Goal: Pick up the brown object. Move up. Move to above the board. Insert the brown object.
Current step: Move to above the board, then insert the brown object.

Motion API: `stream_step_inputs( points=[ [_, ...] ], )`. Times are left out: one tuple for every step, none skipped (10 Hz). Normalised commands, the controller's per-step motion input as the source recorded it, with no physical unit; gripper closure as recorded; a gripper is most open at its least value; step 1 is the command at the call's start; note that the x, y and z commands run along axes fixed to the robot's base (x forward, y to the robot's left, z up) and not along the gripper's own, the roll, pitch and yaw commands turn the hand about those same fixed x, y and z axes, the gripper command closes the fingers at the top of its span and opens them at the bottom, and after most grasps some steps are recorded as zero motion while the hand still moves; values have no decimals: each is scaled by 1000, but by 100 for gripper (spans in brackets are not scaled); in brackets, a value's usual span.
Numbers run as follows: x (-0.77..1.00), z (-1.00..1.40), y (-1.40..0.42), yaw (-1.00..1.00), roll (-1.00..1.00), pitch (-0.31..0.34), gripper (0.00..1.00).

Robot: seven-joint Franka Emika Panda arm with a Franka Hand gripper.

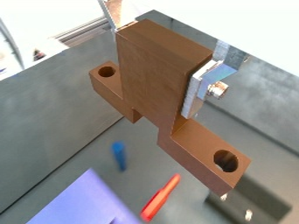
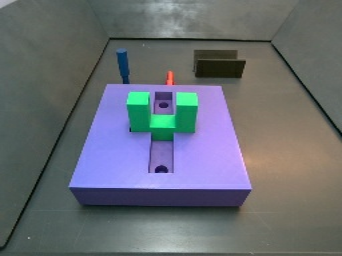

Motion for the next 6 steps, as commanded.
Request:
stream_step_inputs(
  points=[
    [154,154,-1400,8,7,80,100],
    [173,157,-1400,4,-5,97,100],
    [219,164,-1400,6,2,132,100],
    [252,172,-1400,7,12,148,100],
    [137,79,-521,10,33,157,100],
    [-3,-54,0,-134,0,-26,100]
  ],
)
